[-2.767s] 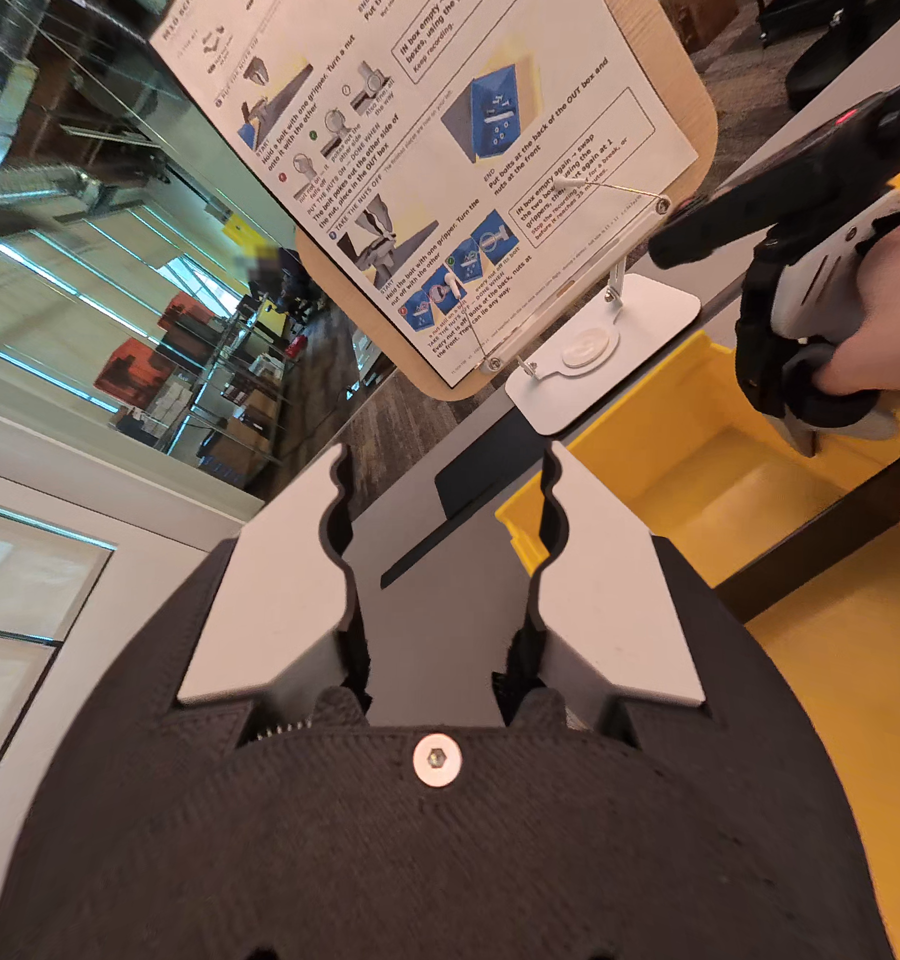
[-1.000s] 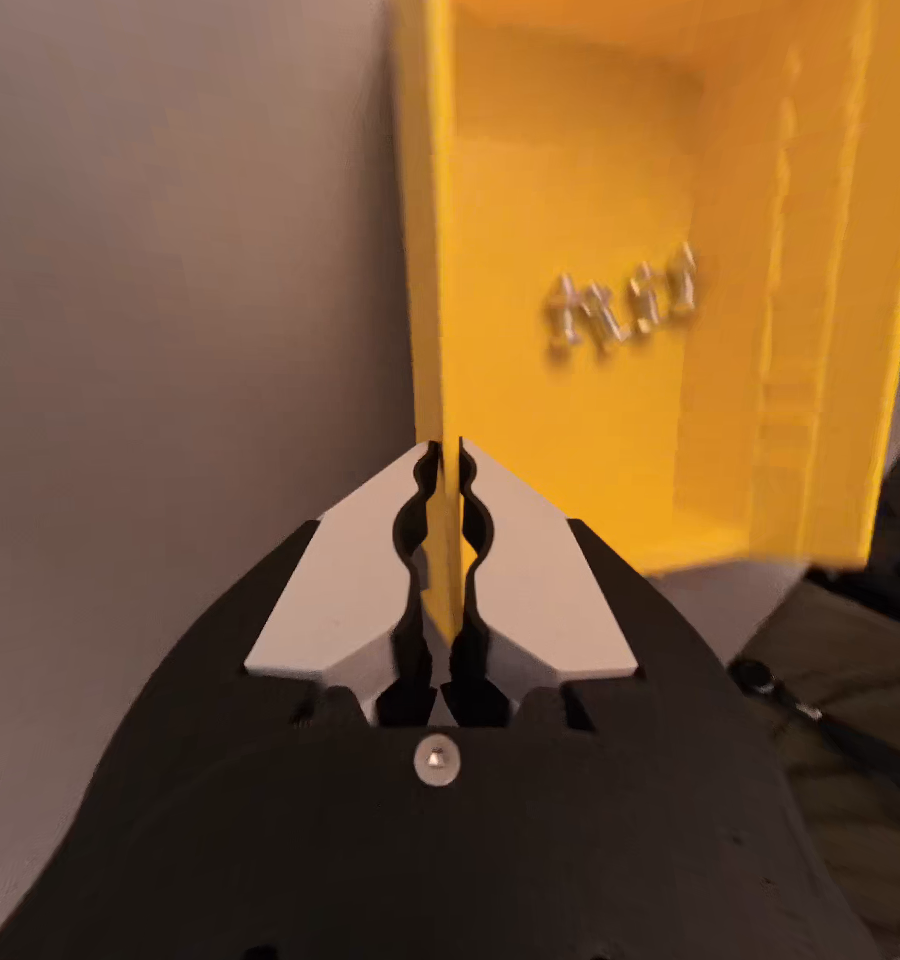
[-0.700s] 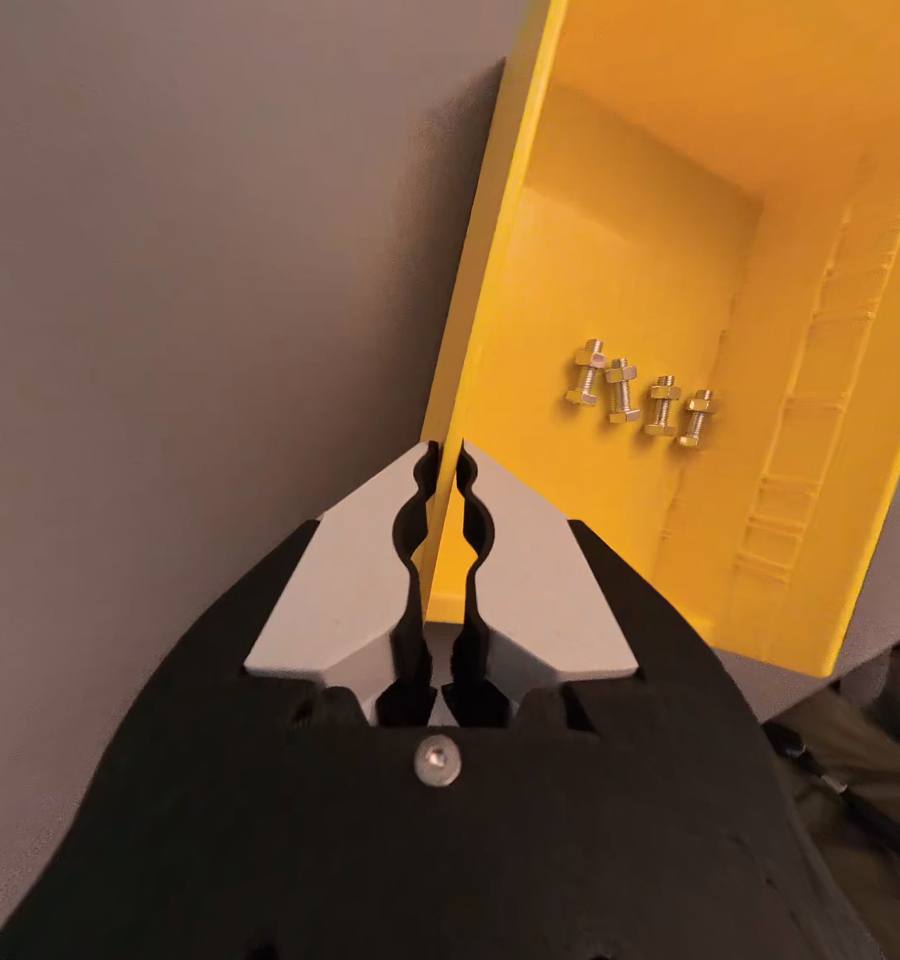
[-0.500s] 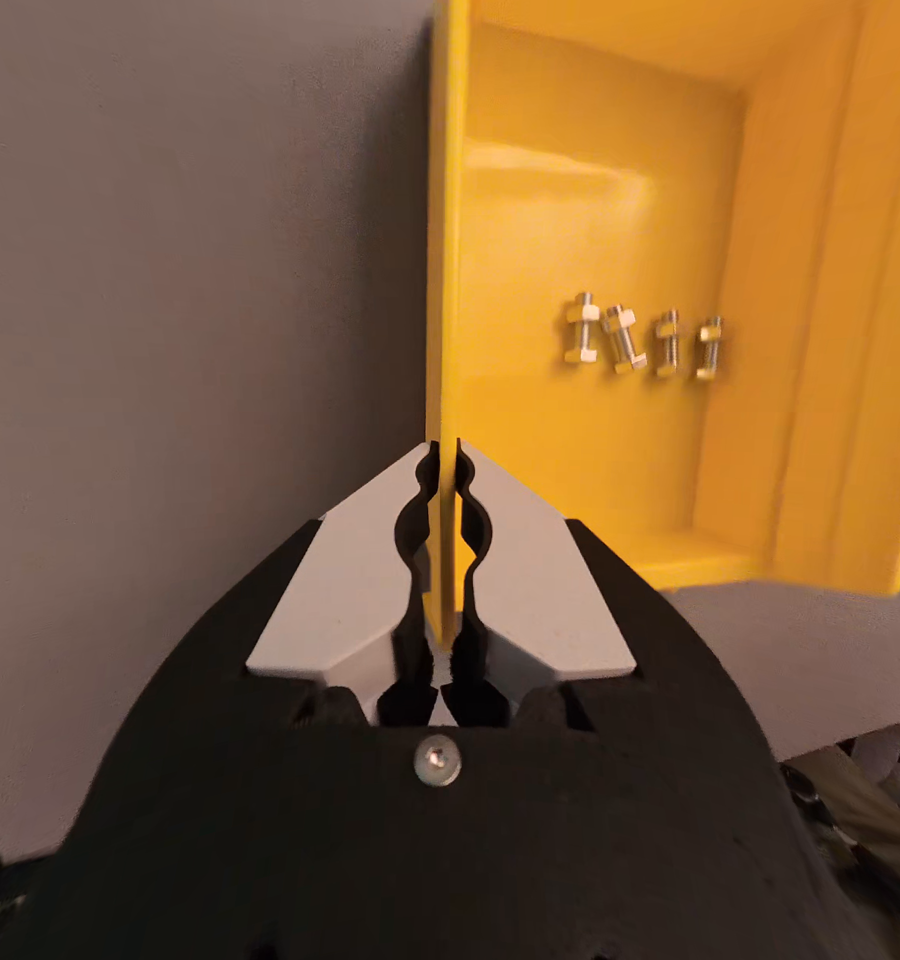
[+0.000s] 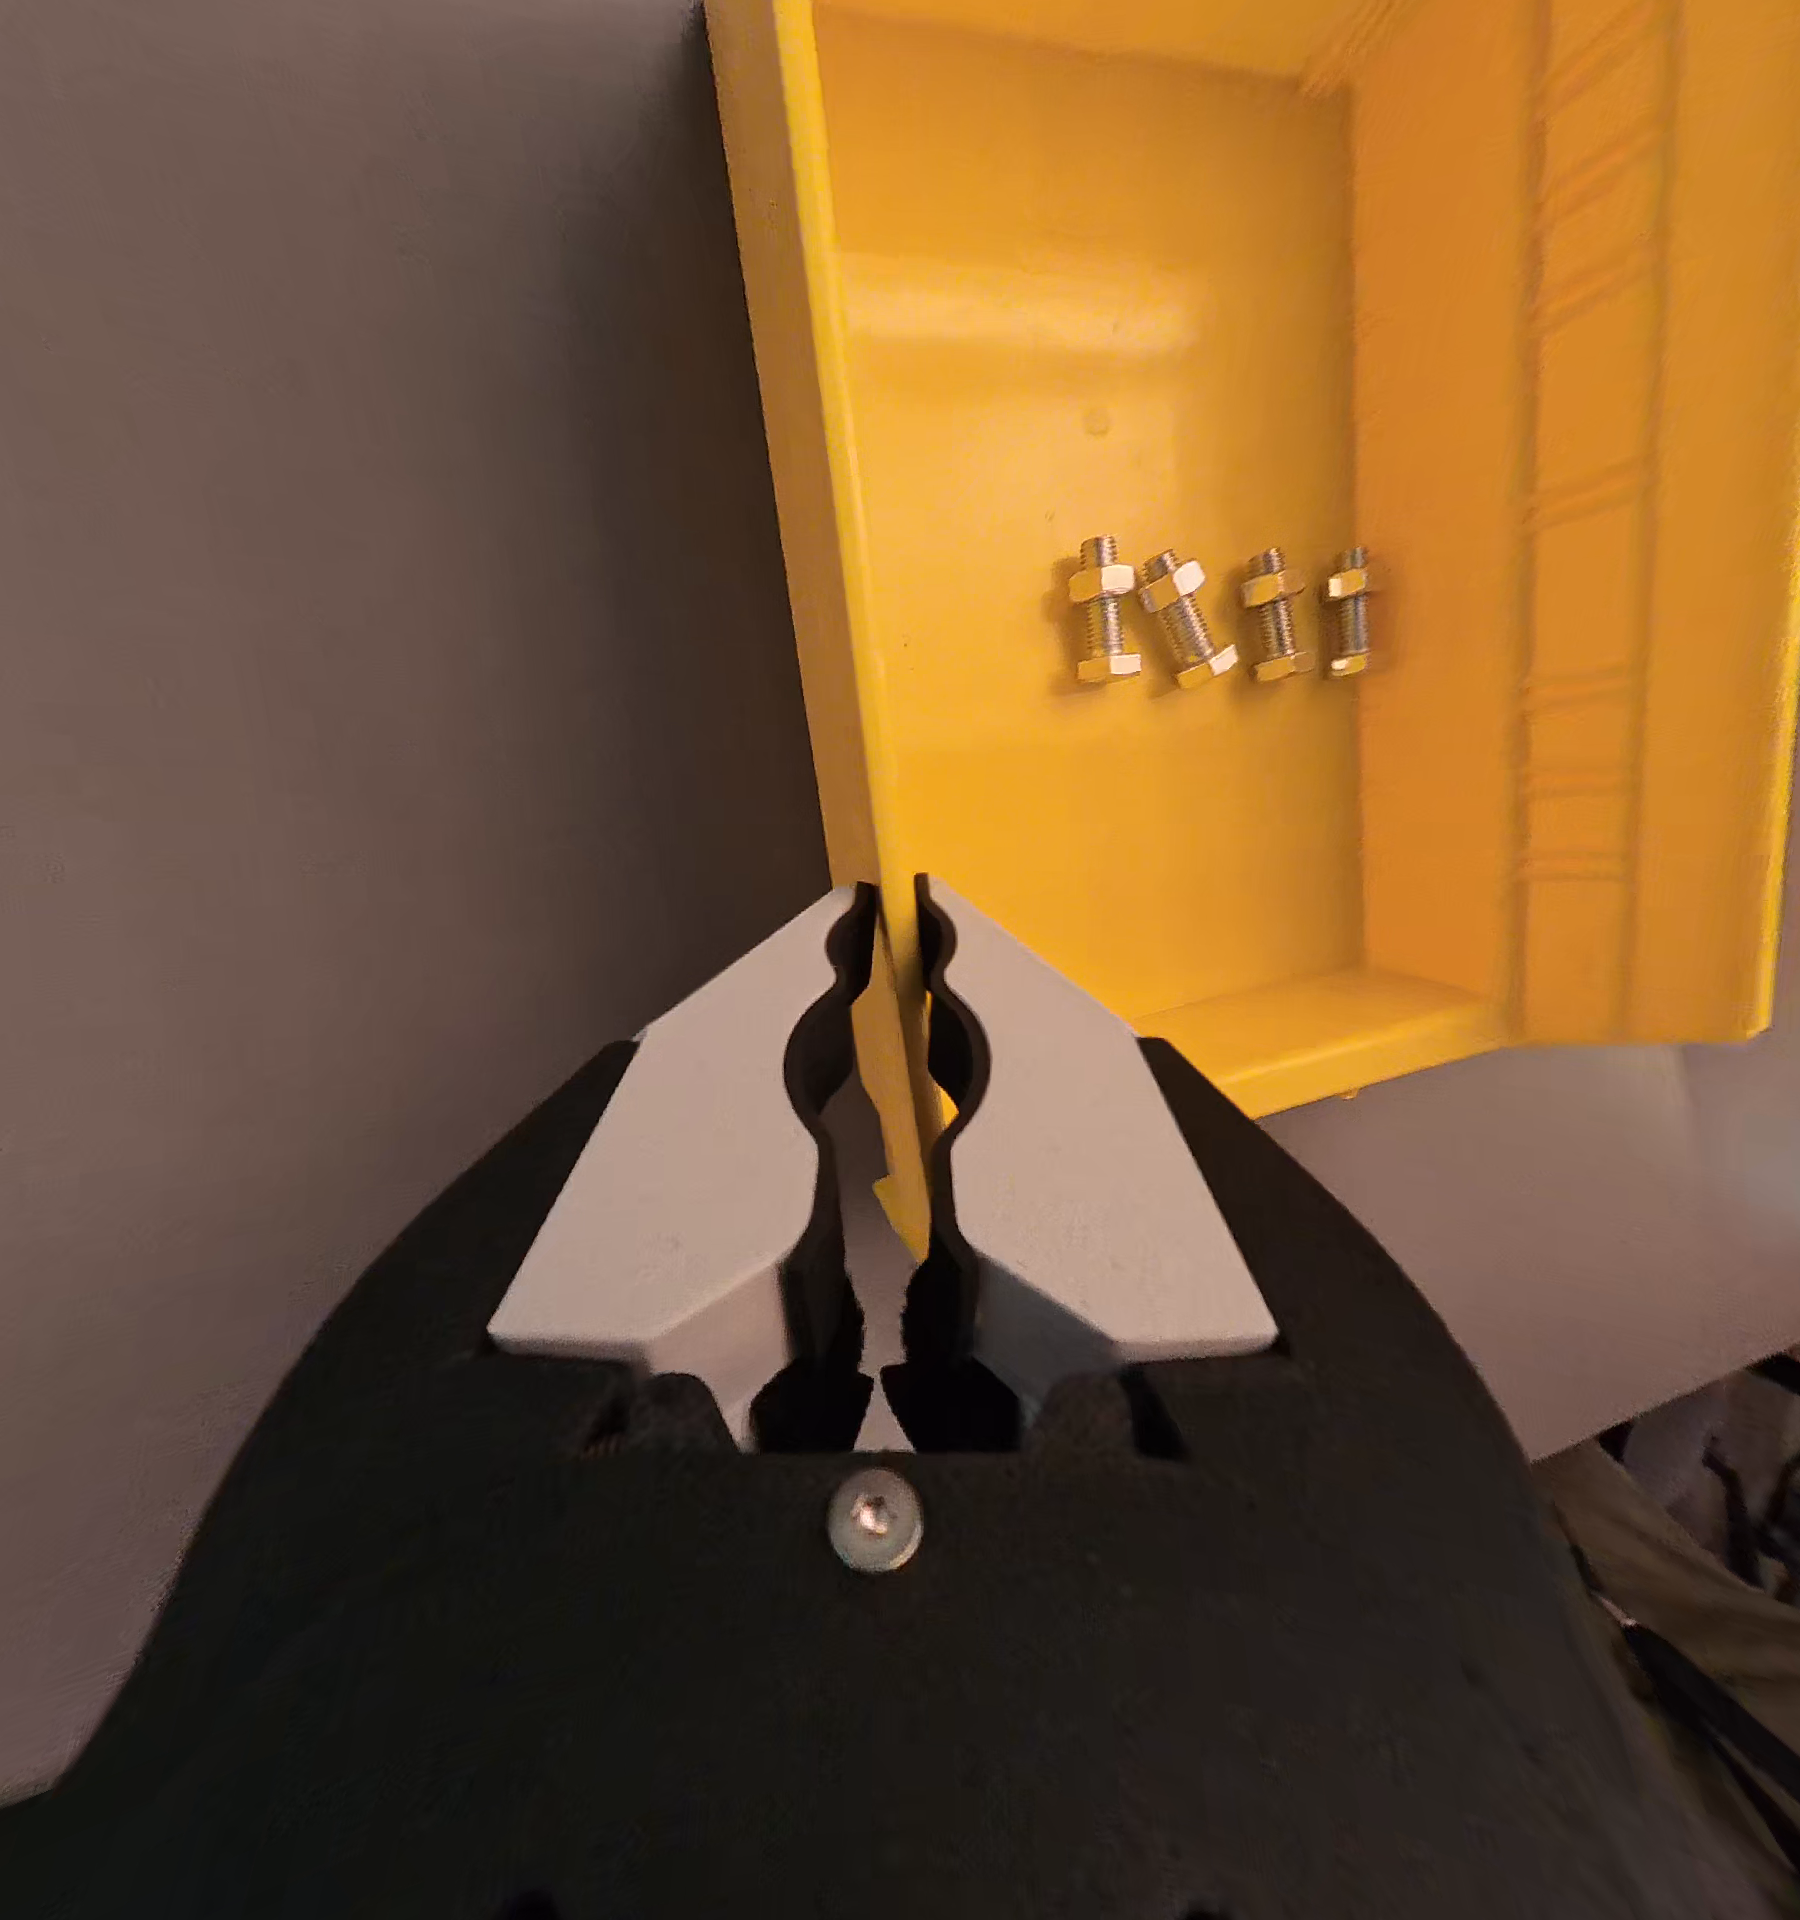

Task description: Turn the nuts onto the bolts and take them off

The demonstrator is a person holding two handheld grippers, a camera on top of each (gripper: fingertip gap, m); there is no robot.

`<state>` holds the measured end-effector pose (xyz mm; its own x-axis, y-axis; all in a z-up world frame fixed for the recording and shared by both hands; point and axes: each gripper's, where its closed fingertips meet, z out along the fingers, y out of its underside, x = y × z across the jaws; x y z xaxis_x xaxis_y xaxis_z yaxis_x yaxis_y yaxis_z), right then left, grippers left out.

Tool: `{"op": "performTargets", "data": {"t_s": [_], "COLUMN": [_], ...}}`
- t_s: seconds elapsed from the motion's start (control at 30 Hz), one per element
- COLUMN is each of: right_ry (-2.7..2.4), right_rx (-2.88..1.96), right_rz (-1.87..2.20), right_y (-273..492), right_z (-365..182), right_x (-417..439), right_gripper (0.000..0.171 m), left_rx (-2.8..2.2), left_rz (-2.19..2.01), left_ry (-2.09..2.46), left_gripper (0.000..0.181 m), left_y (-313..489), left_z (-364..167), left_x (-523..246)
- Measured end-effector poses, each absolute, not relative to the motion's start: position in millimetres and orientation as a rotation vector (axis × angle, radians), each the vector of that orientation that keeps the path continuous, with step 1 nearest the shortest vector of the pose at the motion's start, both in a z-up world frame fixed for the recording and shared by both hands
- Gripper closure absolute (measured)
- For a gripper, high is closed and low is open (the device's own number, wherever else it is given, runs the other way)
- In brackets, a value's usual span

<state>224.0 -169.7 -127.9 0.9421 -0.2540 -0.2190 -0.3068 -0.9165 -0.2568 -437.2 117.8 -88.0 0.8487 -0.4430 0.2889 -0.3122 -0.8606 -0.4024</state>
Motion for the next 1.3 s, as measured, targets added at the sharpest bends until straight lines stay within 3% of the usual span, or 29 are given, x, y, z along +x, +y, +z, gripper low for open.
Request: {"op": "performTargets", "data": {"t_s": [0.37, 1.1, 1.17, 1.3], "right_ry": [0.765, 0.476, 0.454, 0.38], "right_rx": [-2.677, -2.805, -2.753, -2.53], "right_rz": [0.278, 0.204, 0.144, -0.119], "right_y": [-145, -153, -150, -139], "right_z": [-126, -128, -123, -77], "right_x": [242, 252, 257, 273], "right_gripper": [0.164, 0.168, 0.162, 0.124], "left_rx": [-2.711, -2.661, -2.645, -2.464], "left_rz": [-0.55, -0.528, -0.514, -0.329], "left_ry": [0.55, 0.572, 0.555, 0.396], "left_gripper": [0.176, 0.178, 0.176, 0.16], "left_y": [96, 109, 110, 124], "left_z": [-88, -86, -82, -29], "left_x": [-467, -462, -463, -481]}}
